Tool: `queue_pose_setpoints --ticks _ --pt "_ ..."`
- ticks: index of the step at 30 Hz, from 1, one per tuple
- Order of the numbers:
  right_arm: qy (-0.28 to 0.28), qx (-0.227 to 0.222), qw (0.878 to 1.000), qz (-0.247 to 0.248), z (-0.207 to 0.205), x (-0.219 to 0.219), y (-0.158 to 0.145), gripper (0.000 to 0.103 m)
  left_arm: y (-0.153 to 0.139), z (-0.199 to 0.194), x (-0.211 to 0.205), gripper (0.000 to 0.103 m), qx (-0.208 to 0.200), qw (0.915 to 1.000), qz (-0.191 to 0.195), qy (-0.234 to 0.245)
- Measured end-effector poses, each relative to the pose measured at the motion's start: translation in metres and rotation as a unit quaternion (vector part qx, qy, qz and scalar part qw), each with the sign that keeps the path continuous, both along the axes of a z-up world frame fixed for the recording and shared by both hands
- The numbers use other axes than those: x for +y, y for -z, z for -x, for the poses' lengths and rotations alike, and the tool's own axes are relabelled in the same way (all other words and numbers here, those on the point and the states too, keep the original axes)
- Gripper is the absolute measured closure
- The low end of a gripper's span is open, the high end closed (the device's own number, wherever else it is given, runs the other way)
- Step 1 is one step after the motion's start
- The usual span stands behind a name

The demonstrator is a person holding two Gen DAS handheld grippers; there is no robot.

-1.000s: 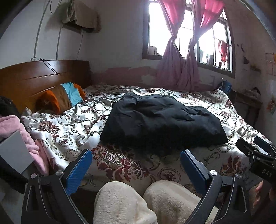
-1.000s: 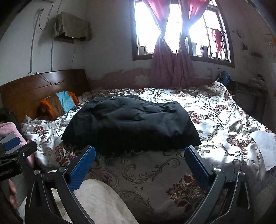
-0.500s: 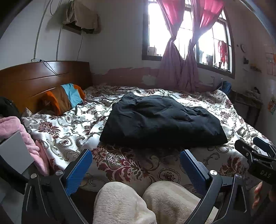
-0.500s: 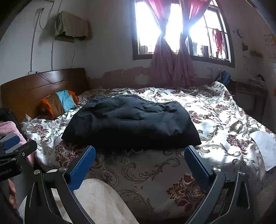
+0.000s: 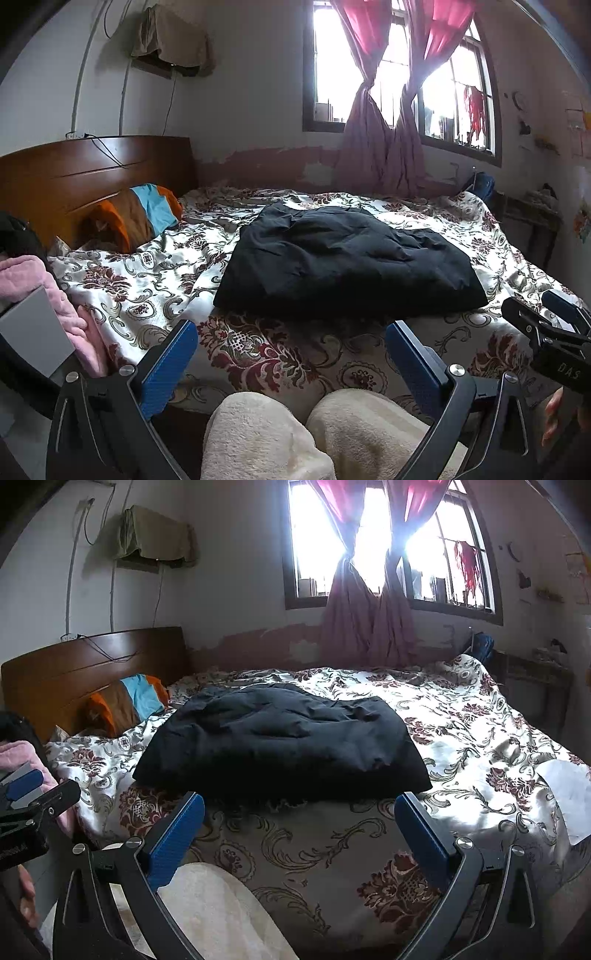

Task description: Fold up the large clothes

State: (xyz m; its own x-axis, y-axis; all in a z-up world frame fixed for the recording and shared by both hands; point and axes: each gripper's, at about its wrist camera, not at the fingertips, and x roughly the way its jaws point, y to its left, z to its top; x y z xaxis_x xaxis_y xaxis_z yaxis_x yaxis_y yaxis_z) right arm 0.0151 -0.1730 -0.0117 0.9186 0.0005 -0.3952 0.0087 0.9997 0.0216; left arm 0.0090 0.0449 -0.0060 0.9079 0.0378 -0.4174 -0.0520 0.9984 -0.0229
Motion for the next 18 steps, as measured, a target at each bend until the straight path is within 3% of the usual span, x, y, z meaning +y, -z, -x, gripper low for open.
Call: queue_pose_setpoints --ticks 18 --pt "0.0 0.002 1.0 -0.001 0.0004 0.0004 0.0011 0.002 -0.001 0.0011 -0.0015 0.0 0.0 1.0 -0.001 0.001"
